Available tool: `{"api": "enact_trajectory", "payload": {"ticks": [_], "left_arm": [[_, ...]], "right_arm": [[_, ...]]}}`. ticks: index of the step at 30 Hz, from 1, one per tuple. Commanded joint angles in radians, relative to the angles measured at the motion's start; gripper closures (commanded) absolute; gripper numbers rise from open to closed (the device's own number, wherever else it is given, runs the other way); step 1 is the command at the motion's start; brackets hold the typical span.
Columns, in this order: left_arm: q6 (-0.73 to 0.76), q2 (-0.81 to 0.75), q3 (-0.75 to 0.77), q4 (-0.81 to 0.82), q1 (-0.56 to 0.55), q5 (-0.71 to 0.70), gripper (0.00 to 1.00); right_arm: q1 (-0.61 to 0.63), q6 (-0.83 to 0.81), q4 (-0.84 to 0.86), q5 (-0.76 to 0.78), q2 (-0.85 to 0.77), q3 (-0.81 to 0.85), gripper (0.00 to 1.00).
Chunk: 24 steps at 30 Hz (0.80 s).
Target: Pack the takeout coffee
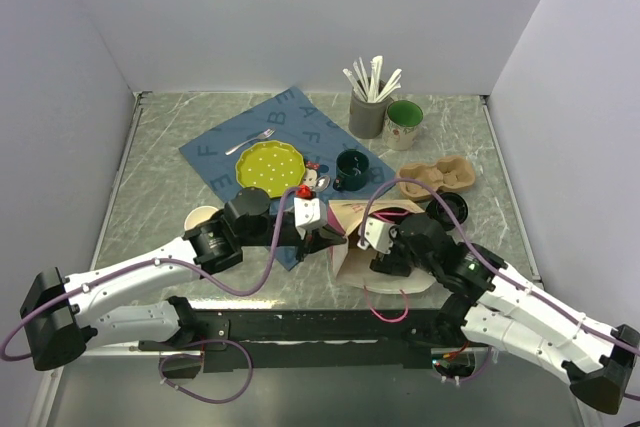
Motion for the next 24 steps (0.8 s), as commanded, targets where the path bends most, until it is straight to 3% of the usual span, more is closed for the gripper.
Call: {"api": "enact_trajectory", "payload": {"ticks": [1,12,24], "left_arm": [[-0.028,0.007,0.059,0.01,-0.004,-0.003,0.99],[-0.1,0.017,0.097,-0.039,-0.004,-0.026,0.99],[-0.146,0.045,0.169,-0.13,-0.005,-0.066,0.99]], "right_arm": [[-0.008,-0.004,-0.056,-0.022,-0.027,0.079,0.01],[-0.008,0.021,-0.26,-0.163,-0.035,0.23,0.03],[-0.006,0.061,-0.325,-0.261,-0.015,0.332,0.13]]}}
